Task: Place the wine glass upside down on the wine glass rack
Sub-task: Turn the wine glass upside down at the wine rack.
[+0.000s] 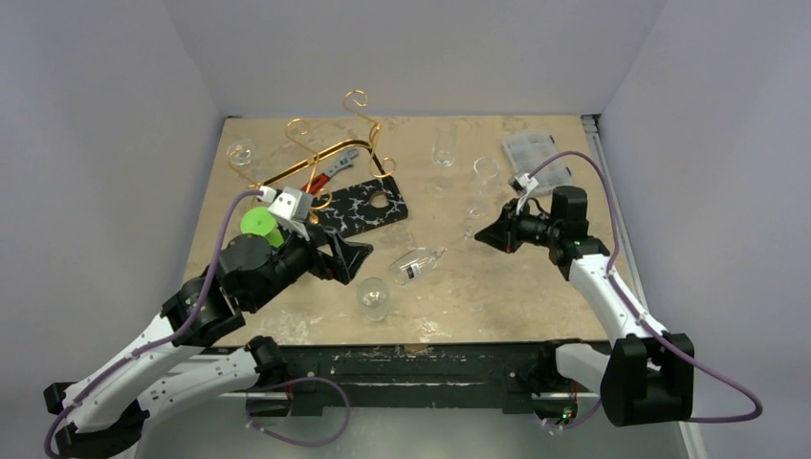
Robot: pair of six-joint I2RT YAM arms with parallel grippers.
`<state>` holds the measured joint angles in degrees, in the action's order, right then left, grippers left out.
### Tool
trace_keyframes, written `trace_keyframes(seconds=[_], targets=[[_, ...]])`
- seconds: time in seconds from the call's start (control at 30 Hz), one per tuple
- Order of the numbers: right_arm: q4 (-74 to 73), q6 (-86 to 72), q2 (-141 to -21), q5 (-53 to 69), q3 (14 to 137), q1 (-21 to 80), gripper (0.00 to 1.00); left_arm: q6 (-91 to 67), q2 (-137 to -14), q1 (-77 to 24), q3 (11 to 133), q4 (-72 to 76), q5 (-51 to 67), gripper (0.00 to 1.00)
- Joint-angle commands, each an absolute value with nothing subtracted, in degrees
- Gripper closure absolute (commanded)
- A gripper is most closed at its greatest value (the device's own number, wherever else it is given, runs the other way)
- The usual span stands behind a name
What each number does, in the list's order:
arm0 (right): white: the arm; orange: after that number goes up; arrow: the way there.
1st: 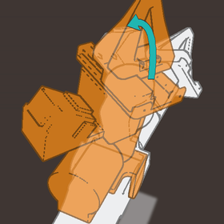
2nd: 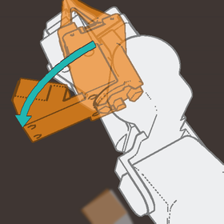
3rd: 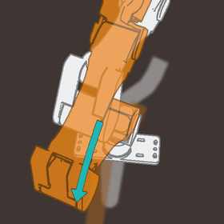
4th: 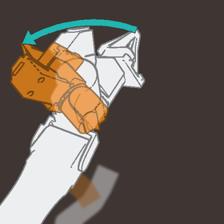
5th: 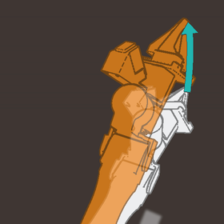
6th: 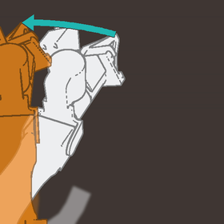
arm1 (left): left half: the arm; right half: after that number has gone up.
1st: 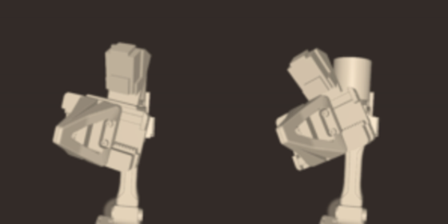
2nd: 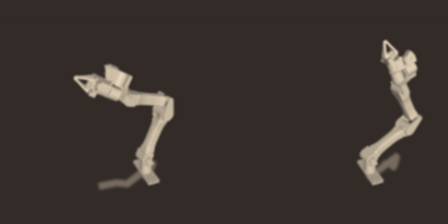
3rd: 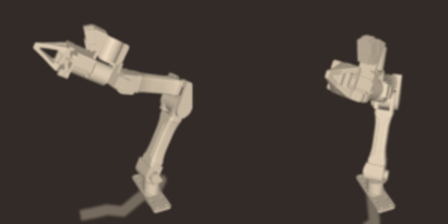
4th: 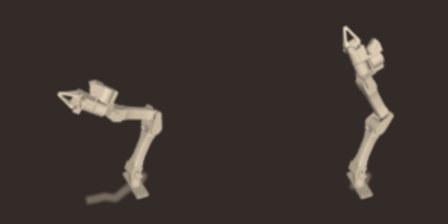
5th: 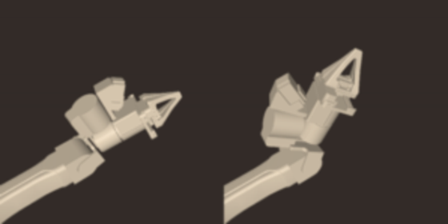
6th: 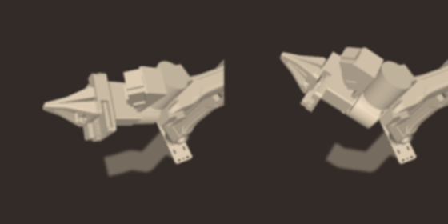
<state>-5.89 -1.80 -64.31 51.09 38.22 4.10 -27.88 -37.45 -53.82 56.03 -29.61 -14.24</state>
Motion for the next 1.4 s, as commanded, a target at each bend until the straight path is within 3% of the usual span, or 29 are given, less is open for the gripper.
trace_keyframes(seconds=[0.0,0.77,1.37], targets=[[-10.73,4.60,-62.79,49.79,43.16,3.94,1.00,-27.06,-36.90,-53.97,55.06,-26.52,-15.84,0.00],[-50.34,36.55,-69.31,40.98,67.79,5.24,1.00,-29.08,-35.79,-49.94,52.50,-23.70,-9.48,0.00],[-59.07,46.87,-70.18,31.70,83.70,12.02,1.00,-29.73,-33.80,-48.28,51.15,-22.06,-7.72,0.00]])
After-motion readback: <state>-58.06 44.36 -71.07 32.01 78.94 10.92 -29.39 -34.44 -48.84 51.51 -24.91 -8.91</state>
